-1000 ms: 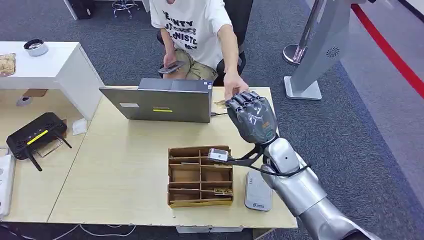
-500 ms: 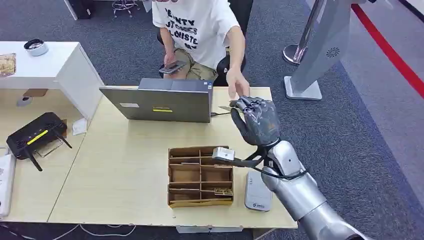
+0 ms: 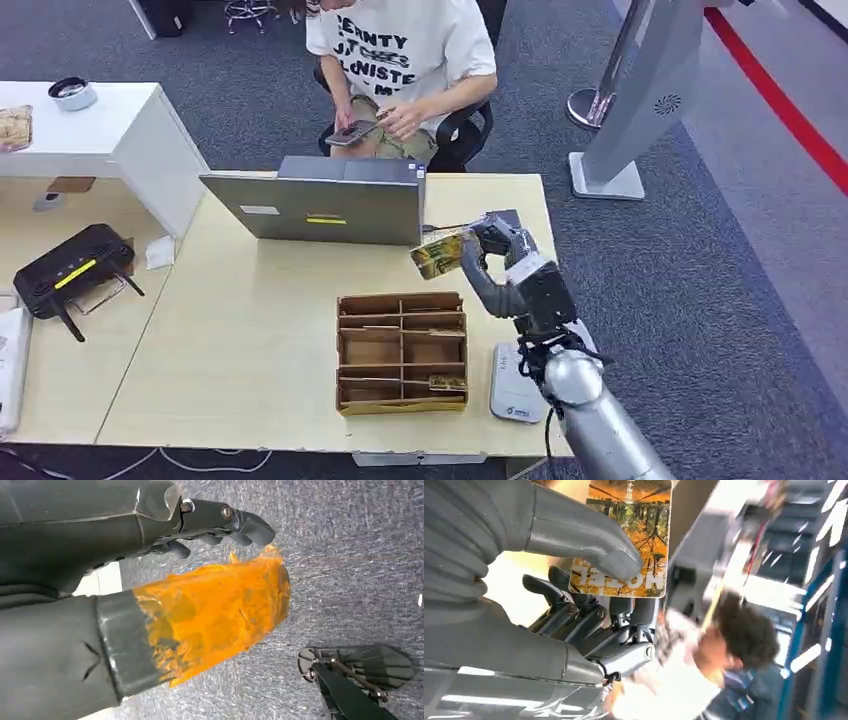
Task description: Pass the card to the sensor for recognition and then transmit it.
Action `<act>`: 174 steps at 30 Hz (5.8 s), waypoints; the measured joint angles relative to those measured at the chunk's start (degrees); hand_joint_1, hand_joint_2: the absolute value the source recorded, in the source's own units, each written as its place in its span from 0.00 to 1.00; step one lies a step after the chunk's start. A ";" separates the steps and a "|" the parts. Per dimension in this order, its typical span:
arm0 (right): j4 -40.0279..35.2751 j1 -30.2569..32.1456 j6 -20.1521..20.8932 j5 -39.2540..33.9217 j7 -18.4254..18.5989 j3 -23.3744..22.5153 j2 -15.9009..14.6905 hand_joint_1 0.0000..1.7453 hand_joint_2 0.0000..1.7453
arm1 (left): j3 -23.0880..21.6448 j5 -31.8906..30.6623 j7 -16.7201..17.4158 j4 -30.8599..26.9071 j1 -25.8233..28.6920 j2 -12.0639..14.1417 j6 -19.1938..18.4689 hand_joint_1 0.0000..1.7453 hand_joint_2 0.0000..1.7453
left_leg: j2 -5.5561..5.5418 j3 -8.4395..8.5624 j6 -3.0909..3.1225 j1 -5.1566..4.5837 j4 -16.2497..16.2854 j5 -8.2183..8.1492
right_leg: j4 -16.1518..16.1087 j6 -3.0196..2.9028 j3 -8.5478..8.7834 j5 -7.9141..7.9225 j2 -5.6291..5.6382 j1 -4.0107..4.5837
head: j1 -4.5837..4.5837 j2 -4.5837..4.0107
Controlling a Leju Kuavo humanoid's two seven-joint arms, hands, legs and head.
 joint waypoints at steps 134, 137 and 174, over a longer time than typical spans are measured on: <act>9.44 15.72 -1.94 9.15 12.17 -0.03 -14.38 1.00 1.00 | 5.68 2.12 0.44 0.02 0.54 0.02 1.18 0.00 0.00 | 0.01 0.06 0.04 -0.11 0.00 -0.05 | -0.04 0.03 0.08 -0.01 -0.01 -0.03 | 0.00 0.00; 9.44 15.72 -1.94 9.15 12.17 -0.03 -14.38 1.00 1.00 | 5.68 2.10 0.44 0.02 0.54 0.02 1.18 0.00 0.00 | 0.01 0.06 0.04 -0.11 0.00 -0.05 | -0.04 0.03 0.08 -0.01 -0.01 -0.03 | 0.00 0.00; 7.78 14.49 -1.61 11.66 11.58 -3.09 -11.98 1.00 1.00 | 5.73 1.60 -2.54 0.02 0.51 0.07 0.72 0.00 0.00 | 0.00 0.06 0.04 -0.11 0.00 -0.05 | -0.04 0.02 0.07 -0.01 -0.01 -0.03 | 0.00 0.00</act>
